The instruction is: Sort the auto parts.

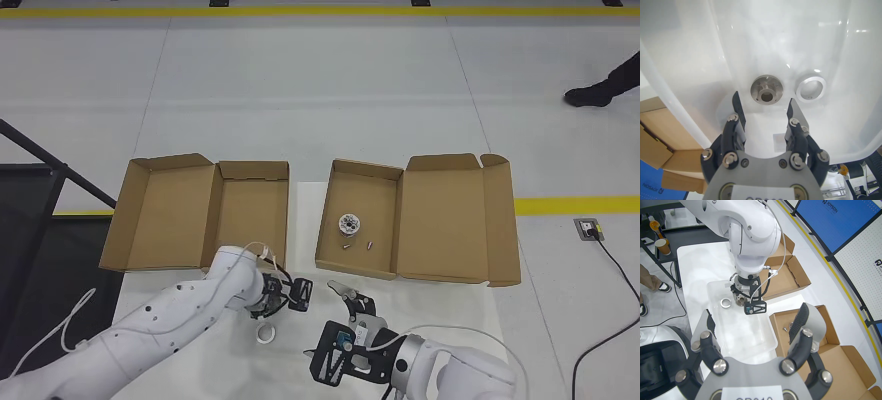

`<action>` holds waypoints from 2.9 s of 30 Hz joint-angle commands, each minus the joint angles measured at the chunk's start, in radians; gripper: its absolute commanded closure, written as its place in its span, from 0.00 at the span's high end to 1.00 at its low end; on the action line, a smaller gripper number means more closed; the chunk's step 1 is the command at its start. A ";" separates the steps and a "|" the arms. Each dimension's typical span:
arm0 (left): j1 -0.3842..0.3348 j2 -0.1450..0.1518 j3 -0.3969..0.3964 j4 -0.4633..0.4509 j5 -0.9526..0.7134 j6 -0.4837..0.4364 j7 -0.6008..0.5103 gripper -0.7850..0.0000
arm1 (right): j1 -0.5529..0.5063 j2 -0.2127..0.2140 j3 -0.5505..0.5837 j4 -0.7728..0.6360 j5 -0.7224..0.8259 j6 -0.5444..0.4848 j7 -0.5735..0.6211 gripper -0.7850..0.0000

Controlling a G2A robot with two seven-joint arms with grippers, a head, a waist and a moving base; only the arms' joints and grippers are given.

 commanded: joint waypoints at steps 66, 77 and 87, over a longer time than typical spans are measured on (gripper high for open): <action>0.511 0.227 -0.794 -0.657 0.020 0.091 -0.019 0.00 | 0.000 0.000 0.000 0.000 0.000 0.000 0.000 1.00; 0.967 0.288 -1.331 -0.725 0.129 0.153 0.640 0.00 | 0.000 0.000 0.000 0.000 0.000 0.000 0.000 1.00; 1.216 0.281 -1.542 -0.651 0.207 0.120 1.164 0.00 | 0.000 0.000 0.000 0.000 0.000 0.000 0.000 1.00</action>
